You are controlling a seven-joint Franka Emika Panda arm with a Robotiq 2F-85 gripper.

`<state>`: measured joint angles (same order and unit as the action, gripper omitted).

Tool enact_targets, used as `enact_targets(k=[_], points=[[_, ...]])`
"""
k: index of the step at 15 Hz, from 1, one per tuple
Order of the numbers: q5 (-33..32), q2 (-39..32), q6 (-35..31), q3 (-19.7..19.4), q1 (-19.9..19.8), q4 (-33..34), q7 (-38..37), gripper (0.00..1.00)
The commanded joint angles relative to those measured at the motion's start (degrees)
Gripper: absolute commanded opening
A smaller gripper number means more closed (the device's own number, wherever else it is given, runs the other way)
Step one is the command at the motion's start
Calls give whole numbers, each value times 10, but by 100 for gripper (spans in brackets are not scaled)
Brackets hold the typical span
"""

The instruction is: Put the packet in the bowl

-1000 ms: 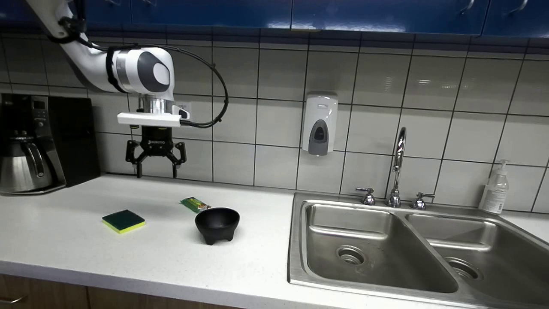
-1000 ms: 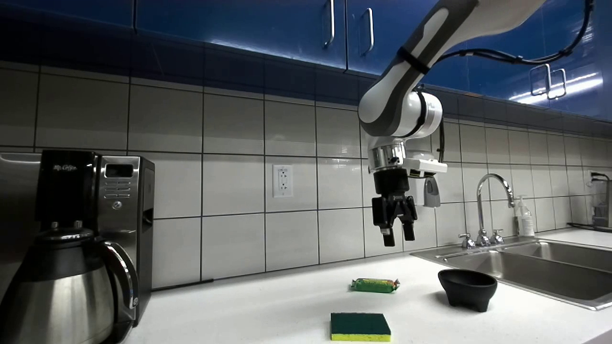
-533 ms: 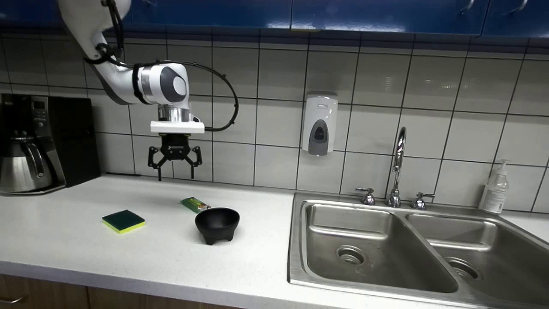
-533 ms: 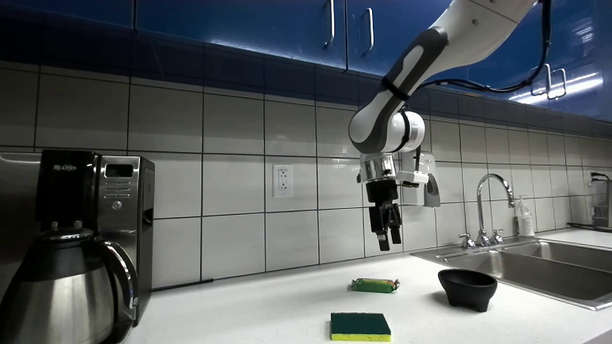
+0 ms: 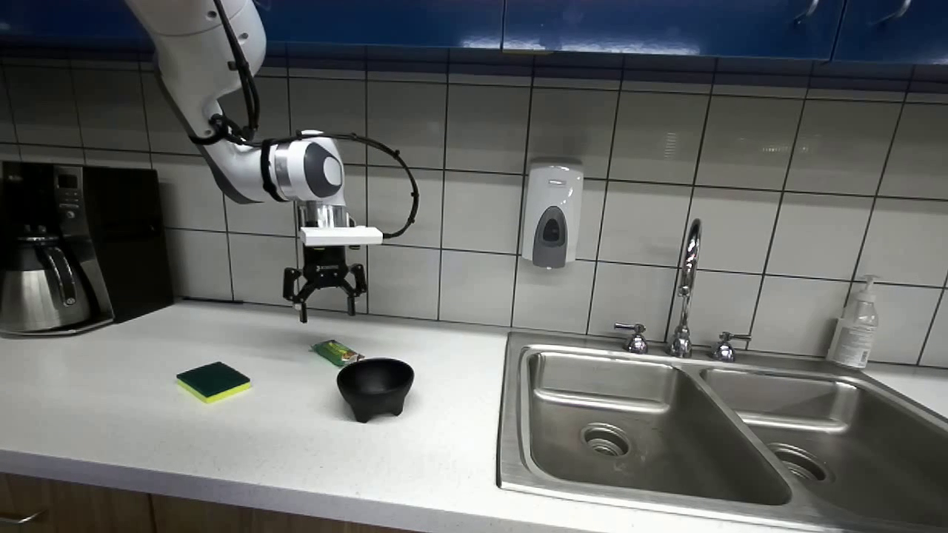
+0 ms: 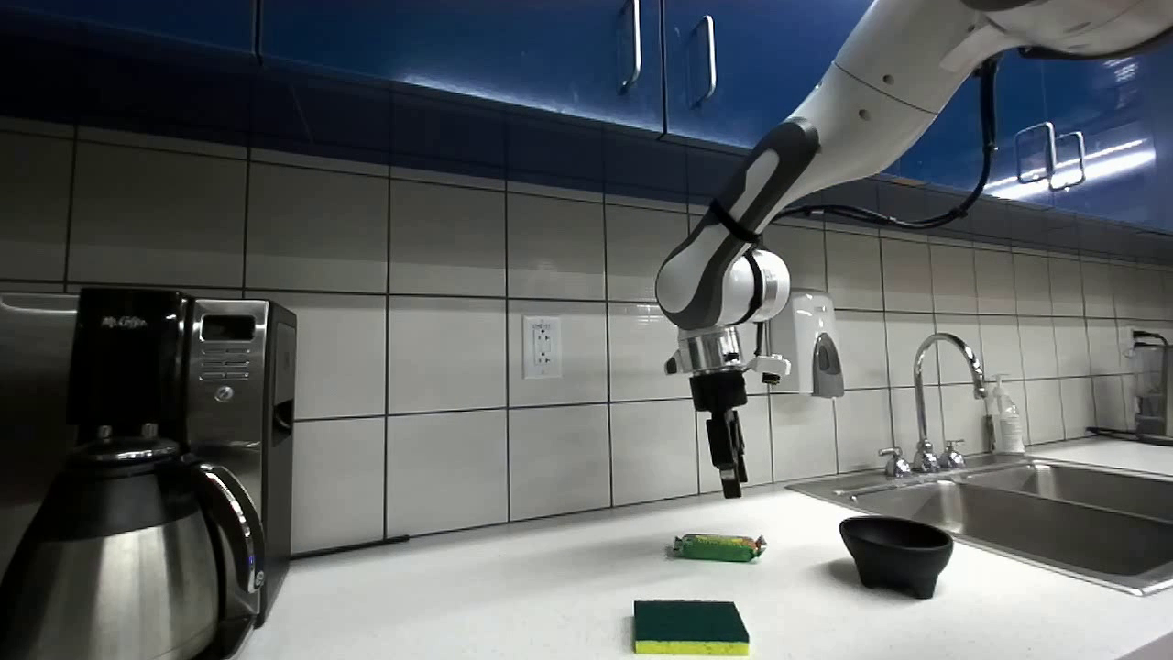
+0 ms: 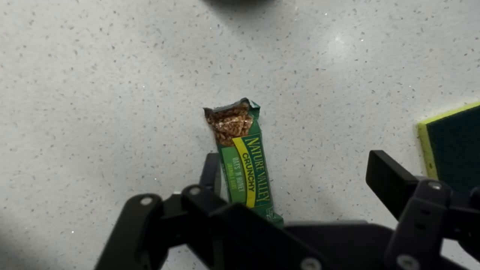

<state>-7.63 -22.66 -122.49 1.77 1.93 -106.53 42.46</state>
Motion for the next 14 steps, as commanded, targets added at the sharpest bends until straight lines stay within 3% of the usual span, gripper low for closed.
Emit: enact_targets(k=[1,14], points=[[-25,-47,4,17,-13,55,59,100],[-35,-139,-39,24,-17,133,104,100]])
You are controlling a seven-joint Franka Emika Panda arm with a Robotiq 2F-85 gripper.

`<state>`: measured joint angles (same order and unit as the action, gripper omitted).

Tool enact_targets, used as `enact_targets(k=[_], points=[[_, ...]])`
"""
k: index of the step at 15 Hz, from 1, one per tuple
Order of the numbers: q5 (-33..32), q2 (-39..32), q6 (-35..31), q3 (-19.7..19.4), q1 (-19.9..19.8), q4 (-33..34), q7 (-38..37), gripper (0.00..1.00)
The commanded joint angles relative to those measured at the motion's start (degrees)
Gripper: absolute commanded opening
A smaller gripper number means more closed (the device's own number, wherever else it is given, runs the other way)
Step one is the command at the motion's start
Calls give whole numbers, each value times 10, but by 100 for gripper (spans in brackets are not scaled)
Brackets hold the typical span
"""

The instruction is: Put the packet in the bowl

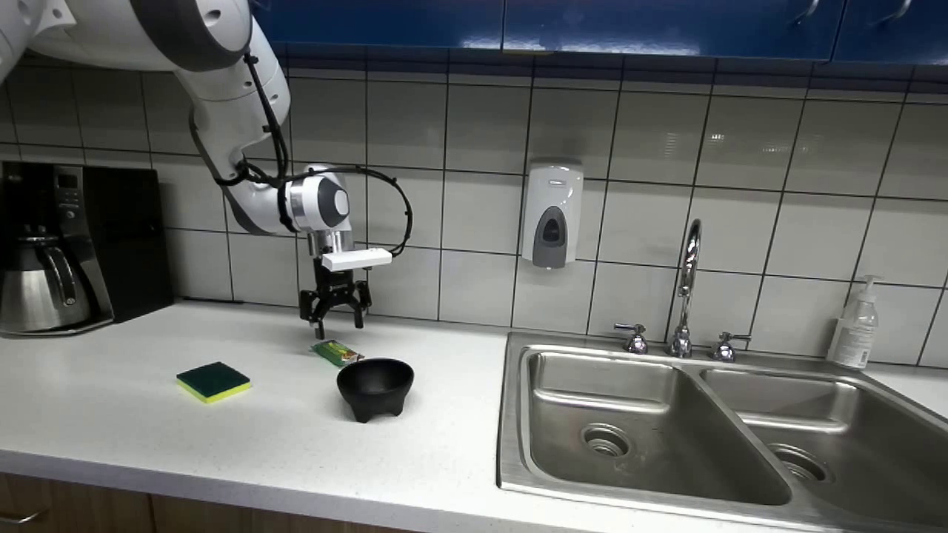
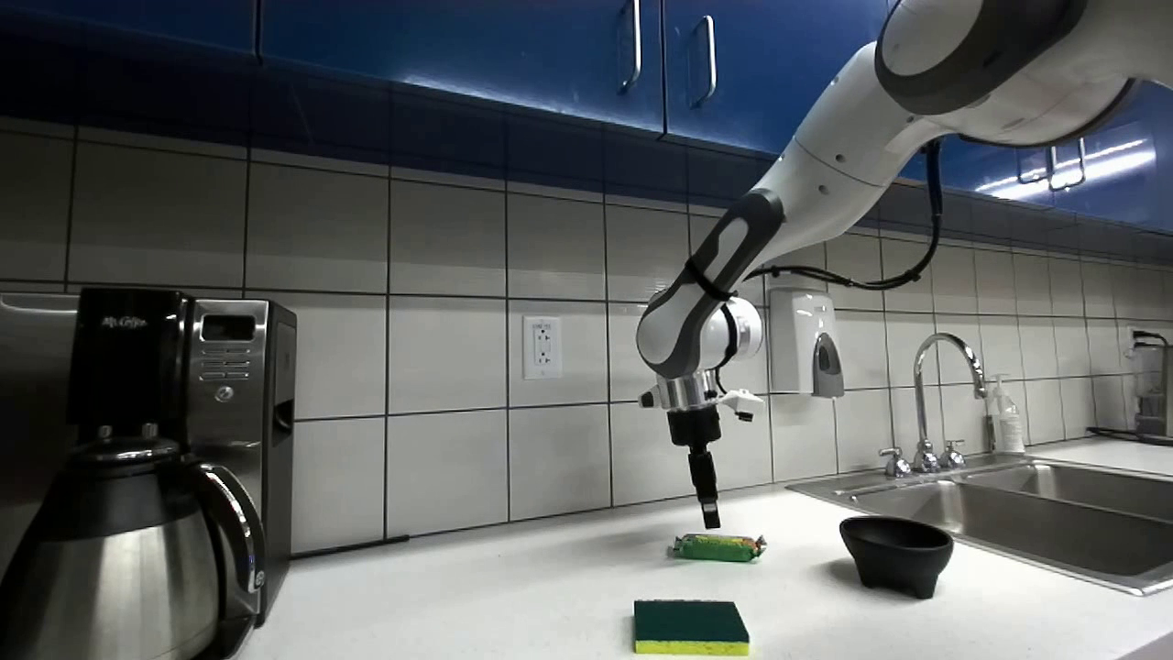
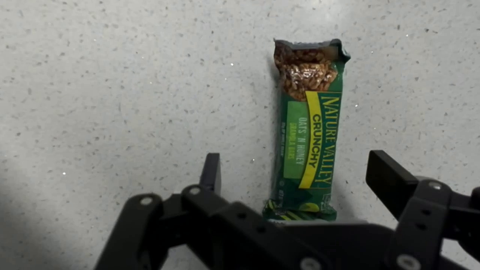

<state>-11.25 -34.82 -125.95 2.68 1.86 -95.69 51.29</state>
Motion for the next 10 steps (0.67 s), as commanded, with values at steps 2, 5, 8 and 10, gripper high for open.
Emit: enact_targets(k=[2,5,8,10], points=[[10,-20,-9,17,-20,24,7,100],[19,-18,-16,22,-25,16,4,100],[16,-16,-23,21,-24,7,3,100],[15,-13,-28,22,-23,-2,2,100]])
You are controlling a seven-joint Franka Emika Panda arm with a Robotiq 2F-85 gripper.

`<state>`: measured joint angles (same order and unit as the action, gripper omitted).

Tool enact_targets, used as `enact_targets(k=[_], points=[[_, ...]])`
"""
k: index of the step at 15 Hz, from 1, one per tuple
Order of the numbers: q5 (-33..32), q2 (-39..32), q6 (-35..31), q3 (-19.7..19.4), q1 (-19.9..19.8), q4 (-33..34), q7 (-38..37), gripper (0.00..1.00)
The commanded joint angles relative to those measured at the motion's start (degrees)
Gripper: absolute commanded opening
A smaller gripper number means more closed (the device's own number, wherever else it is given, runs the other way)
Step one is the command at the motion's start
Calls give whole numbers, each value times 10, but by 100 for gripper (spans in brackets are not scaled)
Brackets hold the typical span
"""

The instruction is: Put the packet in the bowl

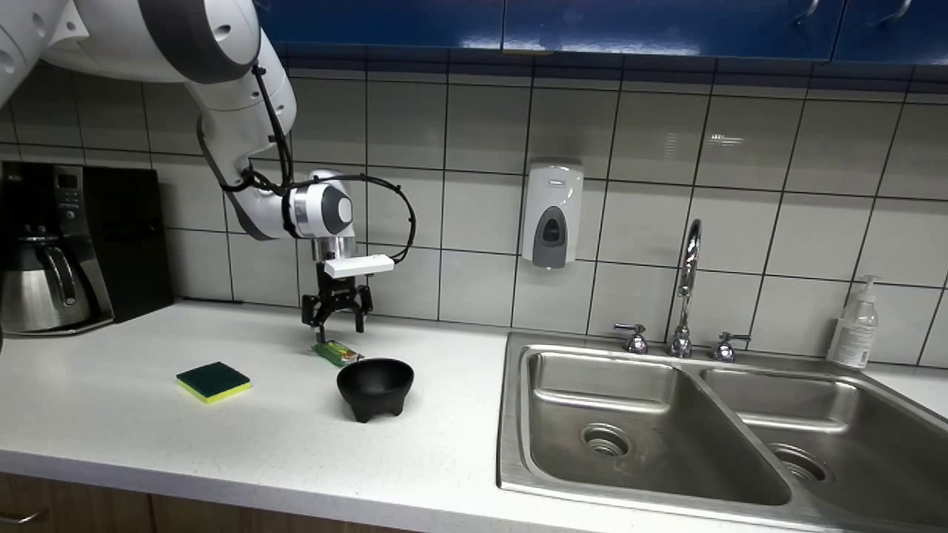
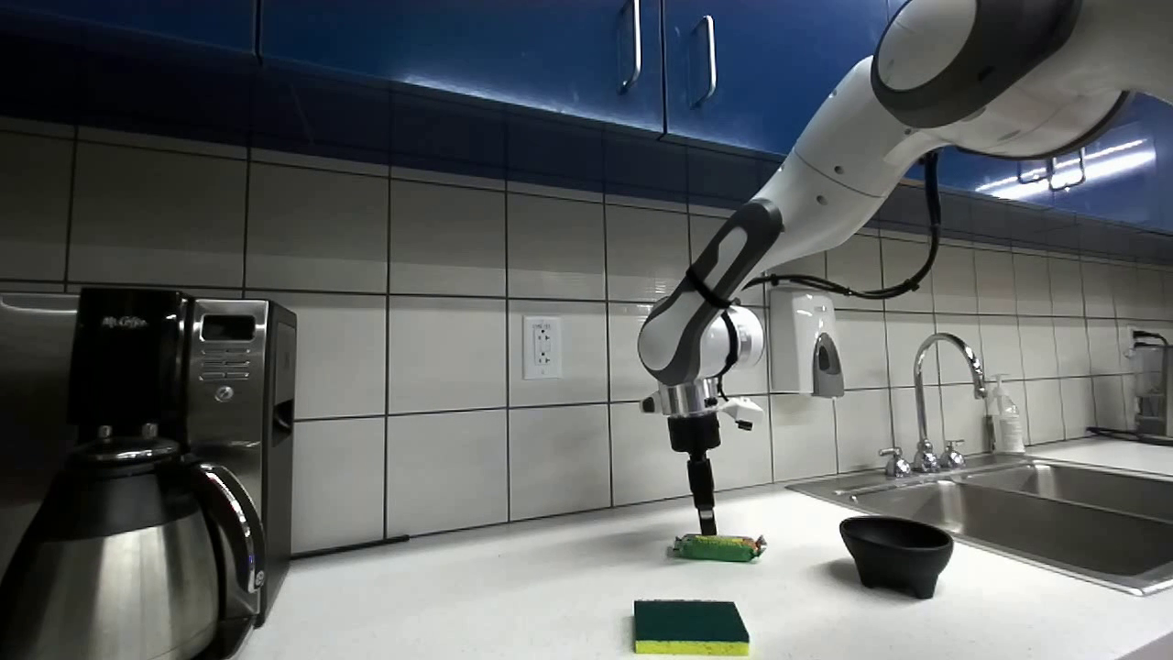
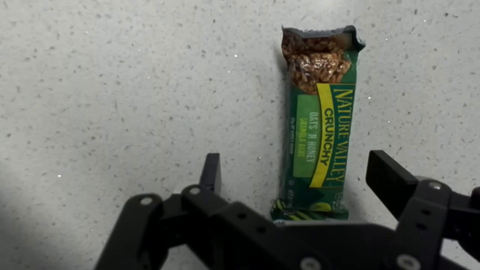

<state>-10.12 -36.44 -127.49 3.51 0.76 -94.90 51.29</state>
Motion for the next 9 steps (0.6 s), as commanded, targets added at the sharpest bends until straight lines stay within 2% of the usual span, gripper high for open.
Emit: enact_targets(k=[1,9], points=[[4,5,-14,14,-12,-14,3,100],[5,4,-29,14,-16,-34,-4,100]])
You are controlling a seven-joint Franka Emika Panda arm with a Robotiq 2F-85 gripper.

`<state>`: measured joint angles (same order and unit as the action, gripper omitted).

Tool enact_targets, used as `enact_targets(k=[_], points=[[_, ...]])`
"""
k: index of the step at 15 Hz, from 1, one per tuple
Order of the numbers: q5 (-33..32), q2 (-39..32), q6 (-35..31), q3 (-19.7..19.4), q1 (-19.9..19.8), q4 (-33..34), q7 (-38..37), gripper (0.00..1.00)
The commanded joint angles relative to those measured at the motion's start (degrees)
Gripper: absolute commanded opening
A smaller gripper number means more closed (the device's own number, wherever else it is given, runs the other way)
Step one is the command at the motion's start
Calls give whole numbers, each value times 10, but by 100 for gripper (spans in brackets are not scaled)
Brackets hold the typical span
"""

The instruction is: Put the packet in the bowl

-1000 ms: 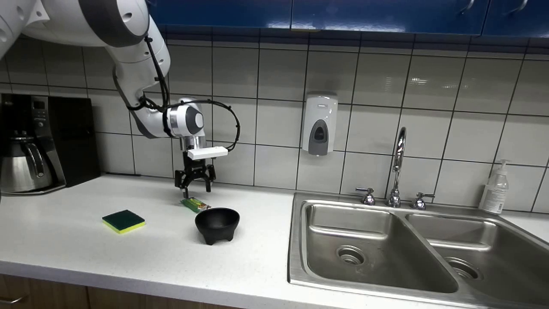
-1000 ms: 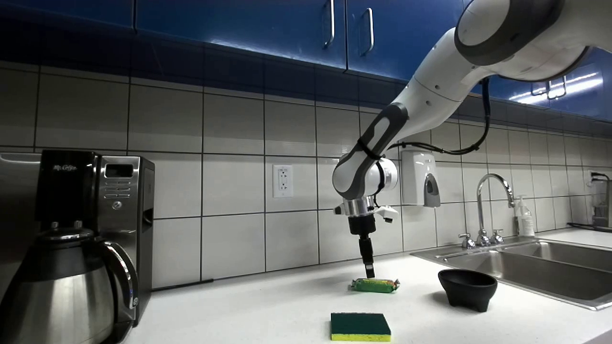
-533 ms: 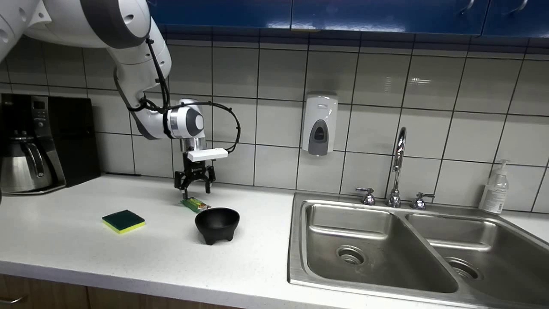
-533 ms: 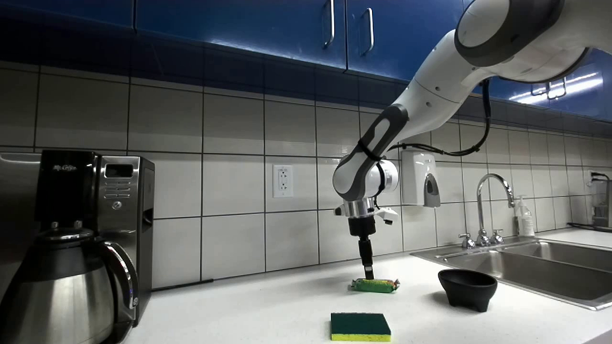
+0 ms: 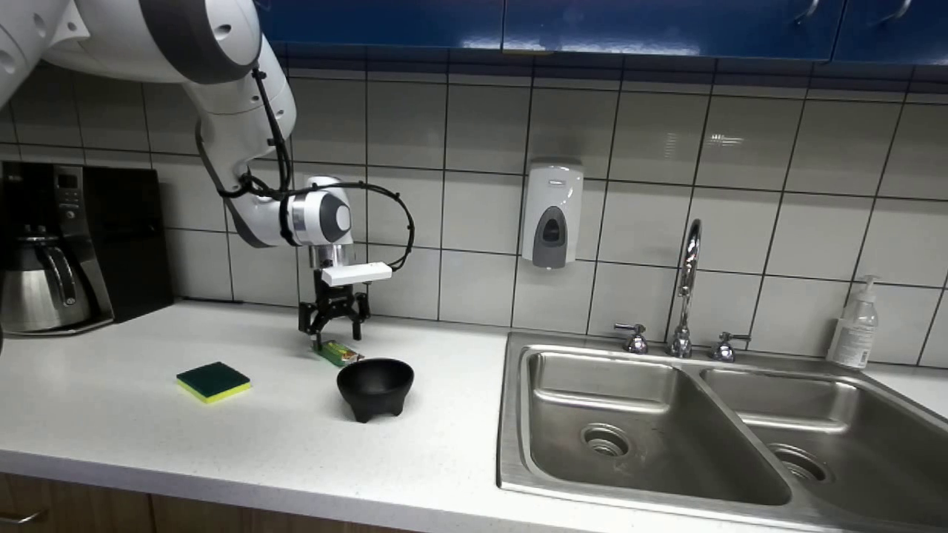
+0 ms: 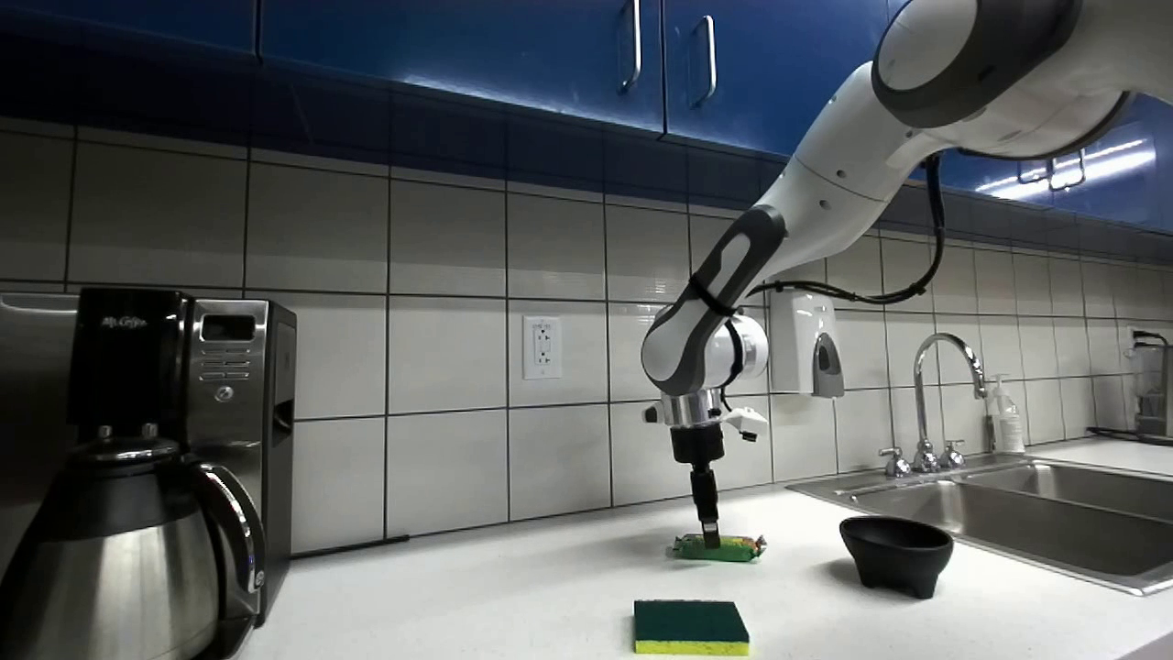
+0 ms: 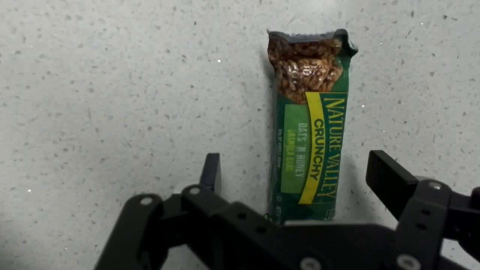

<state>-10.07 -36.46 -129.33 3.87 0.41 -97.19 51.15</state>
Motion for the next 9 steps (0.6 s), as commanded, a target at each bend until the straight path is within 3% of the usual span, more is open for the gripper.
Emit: enact_targets(k=[1,9], points=[[5,4,-12,10,-13,-13,-3,100],[5,11,-23,8,-15,-23,-18,100]])
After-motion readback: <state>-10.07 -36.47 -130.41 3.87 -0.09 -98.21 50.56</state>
